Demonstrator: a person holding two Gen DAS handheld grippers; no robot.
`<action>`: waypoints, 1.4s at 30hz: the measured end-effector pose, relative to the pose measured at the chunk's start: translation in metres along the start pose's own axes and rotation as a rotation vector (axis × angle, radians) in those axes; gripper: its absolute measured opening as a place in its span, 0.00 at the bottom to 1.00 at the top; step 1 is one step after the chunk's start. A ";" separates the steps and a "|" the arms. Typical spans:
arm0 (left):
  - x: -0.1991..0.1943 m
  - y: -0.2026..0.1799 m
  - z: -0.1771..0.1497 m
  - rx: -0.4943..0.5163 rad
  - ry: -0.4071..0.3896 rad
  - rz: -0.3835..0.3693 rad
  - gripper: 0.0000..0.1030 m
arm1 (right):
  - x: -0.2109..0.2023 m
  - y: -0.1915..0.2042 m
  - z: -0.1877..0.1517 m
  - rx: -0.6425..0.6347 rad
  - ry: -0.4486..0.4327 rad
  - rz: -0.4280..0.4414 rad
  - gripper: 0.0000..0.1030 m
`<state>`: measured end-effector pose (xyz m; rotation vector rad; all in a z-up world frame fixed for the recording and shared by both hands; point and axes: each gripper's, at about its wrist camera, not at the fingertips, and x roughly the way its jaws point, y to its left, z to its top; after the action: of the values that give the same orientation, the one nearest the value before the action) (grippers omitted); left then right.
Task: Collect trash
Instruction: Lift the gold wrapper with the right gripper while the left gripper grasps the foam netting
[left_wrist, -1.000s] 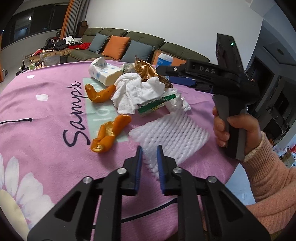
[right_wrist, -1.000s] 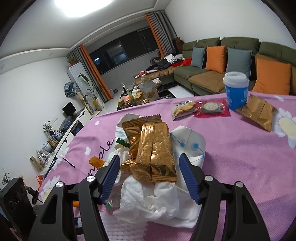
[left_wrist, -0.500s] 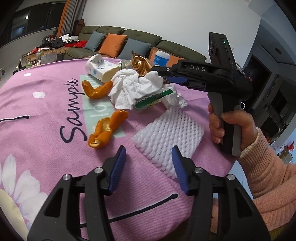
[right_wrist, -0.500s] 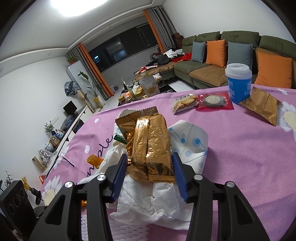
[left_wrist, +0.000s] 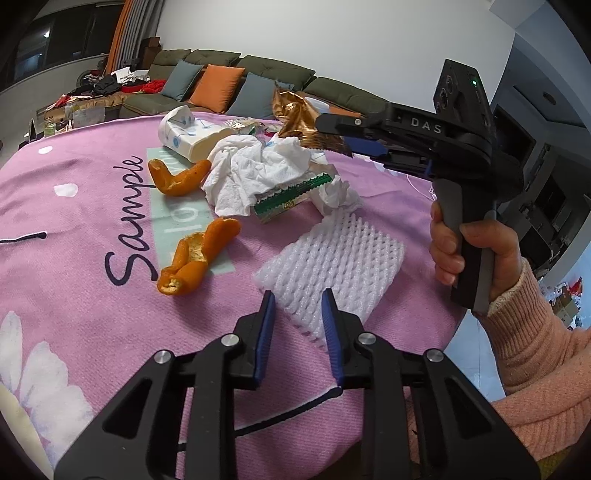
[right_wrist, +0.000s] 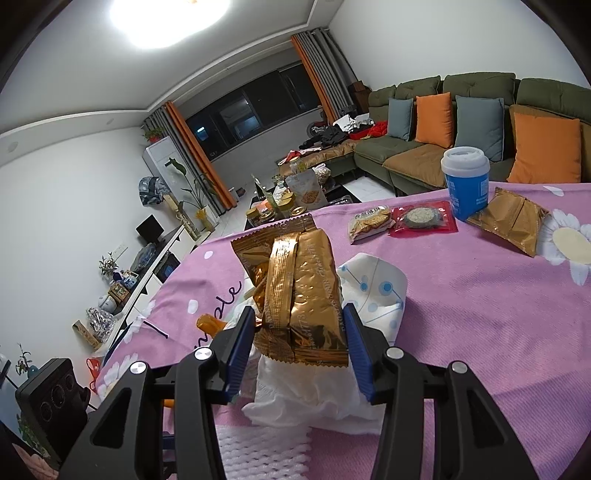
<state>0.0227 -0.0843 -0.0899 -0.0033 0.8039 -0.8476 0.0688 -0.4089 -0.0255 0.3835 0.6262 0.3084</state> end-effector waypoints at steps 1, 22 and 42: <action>-0.001 -0.001 0.000 0.003 -0.002 0.000 0.21 | -0.002 0.000 -0.001 0.000 -0.002 0.002 0.45; 0.007 0.003 0.000 -0.002 0.022 -0.042 0.46 | -0.014 0.010 -0.009 -0.007 -0.009 0.019 0.45; -0.019 0.013 -0.002 -0.029 -0.041 -0.015 0.06 | -0.014 0.026 -0.004 -0.040 -0.021 0.062 0.45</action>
<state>0.0225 -0.0625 -0.0836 -0.0520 0.7787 -0.8472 0.0517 -0.3900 -0.0097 0.3677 0.5878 0.3749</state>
